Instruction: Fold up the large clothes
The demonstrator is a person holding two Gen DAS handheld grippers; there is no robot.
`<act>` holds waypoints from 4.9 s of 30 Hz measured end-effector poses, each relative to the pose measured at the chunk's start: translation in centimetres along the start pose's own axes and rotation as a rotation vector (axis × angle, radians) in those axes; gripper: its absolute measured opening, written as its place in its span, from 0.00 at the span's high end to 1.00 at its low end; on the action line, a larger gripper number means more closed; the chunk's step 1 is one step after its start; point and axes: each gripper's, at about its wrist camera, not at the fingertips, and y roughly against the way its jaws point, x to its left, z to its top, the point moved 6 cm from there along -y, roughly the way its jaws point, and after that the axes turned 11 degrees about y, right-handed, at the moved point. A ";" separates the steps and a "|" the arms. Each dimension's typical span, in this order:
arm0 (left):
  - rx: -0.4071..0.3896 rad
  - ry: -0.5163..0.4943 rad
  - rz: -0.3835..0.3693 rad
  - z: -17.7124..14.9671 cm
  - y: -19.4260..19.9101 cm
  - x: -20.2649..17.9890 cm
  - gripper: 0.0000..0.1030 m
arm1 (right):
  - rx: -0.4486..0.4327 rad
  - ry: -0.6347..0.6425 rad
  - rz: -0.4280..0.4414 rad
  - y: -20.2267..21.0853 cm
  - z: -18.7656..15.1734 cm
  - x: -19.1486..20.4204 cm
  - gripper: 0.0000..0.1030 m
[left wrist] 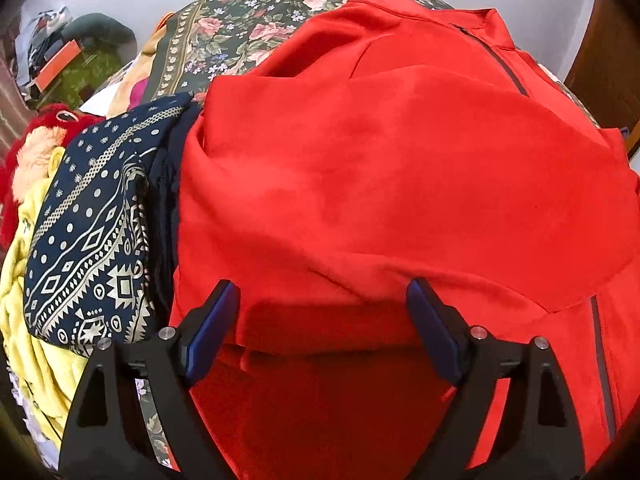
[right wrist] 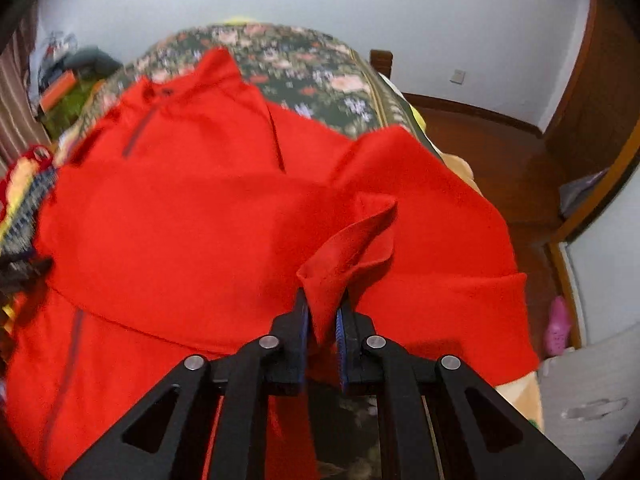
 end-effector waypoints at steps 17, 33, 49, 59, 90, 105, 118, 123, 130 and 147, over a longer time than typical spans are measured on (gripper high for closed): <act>0.028 0.067 -0.027 -0.9 0.2 1.3 0.10 | 0.046 -0.006 -0.142 4.2 -3.2 -3.1 0.12; -0.063 -0.174 -0.096 2.0 5.8 -8.9 0.11 | -0.014 -0.419 0.145 7.0 -6.6 -11.1 0.12; -0.049 -0.222 -0.117 1.6 0.3 -15.8 0.00 | -0.008 -0.829 0.306 -4.0 -9.0 -16.2 0.12; -0.045 -0.214 -0.098 2.2 0.4 -16.0 0.00 | -0.039 -0.944 0.167 -5.2 -8.5 -20.2 0.79; -0.224 -0.136 -0.074 -0.1 10.5 0.7 0.00 | -0.076 -0.112 0.359 1.7 12.4 17.7 0.94; -0.160 -0.102 -0.054 -3.5 9.4 4.0 0.00 | 0.312 -0.128 0.393 -2.8 4.3 19.3 0.93; -0.229 -0.189 -0.053 -3.6 14.6 0.1 0.00 | 0.134 -0.165 0.338 4.0 6.0 14.6 0.93; -0.251 -0.239 -0.064 -2.4 15.9 -3.6 0.00 | 0.000 -0.106 0.236 8.1 6.8 11.8 0.93; -0.251 -0.329 -0.151 -0.4 16.7 -12.0 0.00 | -0.140 -0.075 0.118 13.7 5.4 5.1 0.93; -0.008 -0.578 -0.230 -1.8 5.5 -30.9 0.24 | -0.071 -0.257 0.074 10.3 -4.0 -7.7 0.93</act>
